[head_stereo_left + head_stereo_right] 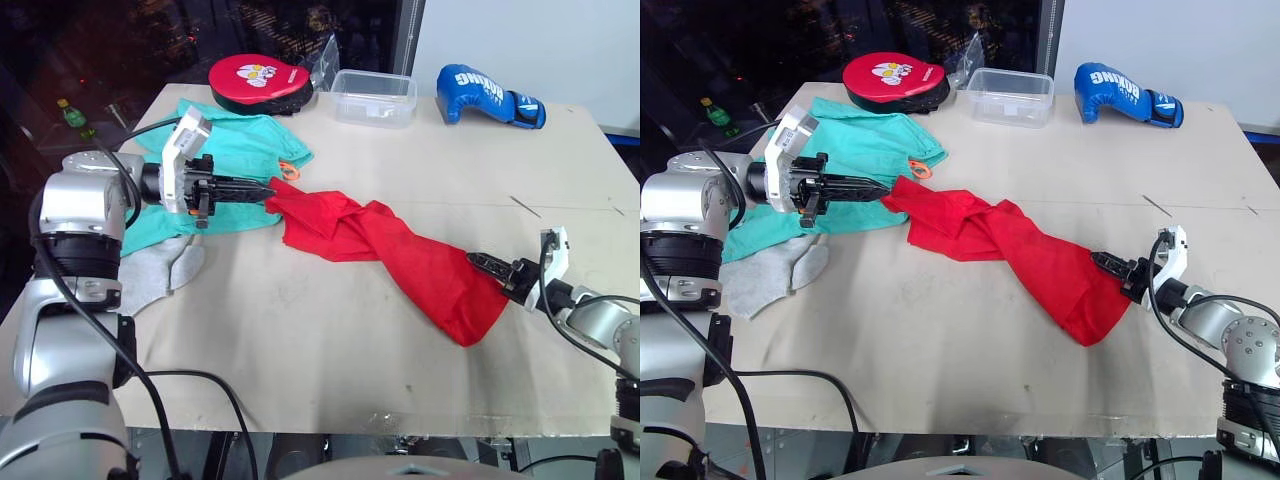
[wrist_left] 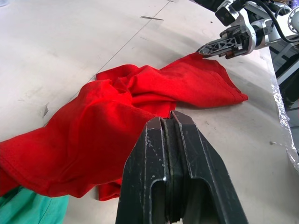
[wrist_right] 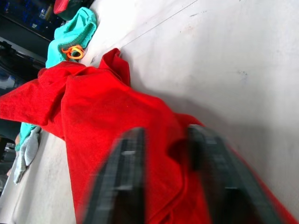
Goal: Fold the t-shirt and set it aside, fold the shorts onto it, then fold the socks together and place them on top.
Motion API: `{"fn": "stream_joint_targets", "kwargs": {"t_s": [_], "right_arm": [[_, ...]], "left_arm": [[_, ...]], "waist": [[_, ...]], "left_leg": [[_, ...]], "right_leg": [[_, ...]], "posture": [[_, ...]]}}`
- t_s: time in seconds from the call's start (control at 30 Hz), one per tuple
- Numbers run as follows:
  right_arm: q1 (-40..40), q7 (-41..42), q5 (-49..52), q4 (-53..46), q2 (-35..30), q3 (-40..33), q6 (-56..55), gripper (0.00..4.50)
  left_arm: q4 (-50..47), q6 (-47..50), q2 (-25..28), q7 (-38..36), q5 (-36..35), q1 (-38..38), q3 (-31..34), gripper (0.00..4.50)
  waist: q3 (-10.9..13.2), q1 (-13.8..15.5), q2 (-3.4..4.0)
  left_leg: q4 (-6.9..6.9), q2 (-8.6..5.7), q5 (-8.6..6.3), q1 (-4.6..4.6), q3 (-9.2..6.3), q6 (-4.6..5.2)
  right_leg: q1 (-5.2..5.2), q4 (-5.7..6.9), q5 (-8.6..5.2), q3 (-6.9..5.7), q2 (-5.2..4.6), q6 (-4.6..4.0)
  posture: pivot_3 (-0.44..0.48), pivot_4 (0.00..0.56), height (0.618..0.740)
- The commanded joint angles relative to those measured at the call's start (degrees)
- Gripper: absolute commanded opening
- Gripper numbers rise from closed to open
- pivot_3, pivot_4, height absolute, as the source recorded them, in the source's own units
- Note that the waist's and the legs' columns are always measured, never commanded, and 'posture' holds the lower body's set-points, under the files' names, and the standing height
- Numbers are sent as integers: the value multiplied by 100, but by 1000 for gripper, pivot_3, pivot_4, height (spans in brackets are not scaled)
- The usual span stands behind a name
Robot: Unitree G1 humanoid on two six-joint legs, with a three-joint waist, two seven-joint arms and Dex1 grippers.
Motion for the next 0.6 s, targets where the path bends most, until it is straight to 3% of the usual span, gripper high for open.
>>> {"fn": "stream_joint_targets", "kwargs": {"t_s": [0.03,0.37,0.47,0.53,0.6], "right_arm": [[-161,189,-15,16,-37,-21,-50,1831],[-279,737,-796,145,-318,462,-228,1831],[-325,798,-953,183,-331,471,-306,1120],[-346,878,-1075,214,-363,498,-332,292],[-366,953,-1175,246,-381,508,-345,99]], "left_arm": [[-124,-35,80,-2,-73,-30,136,0],[-174,-16,125,27,-90,14,173,0],[-201,-3,119,48,-102,29,184,0],[-217,0,112,62,-108,43,191,0],[-232,-4,104,73,-114,60,195,0]], "waist": [[0,-1,0],[0,1,0],[0,0,0],[0,0,0],[0,5,0]], "left_leg": [[0,0,0,0,0,0],[0,0,0,0,0,0],[0,0,0,0,0,0],[0,0,0,0,1,-1],[0,0,0,0,-1,-1]], "right_leg": [[0,0,0,0,0,0],[0,0,0,0,0,0],[0,0,0,0,0,0],[0,0,0,0,0,0],[-1,0,0,-1,0,0]], "posture": [[0,150,740],[0,150,740],[0,150,740],[0,150,740],[0,150,740]]}}
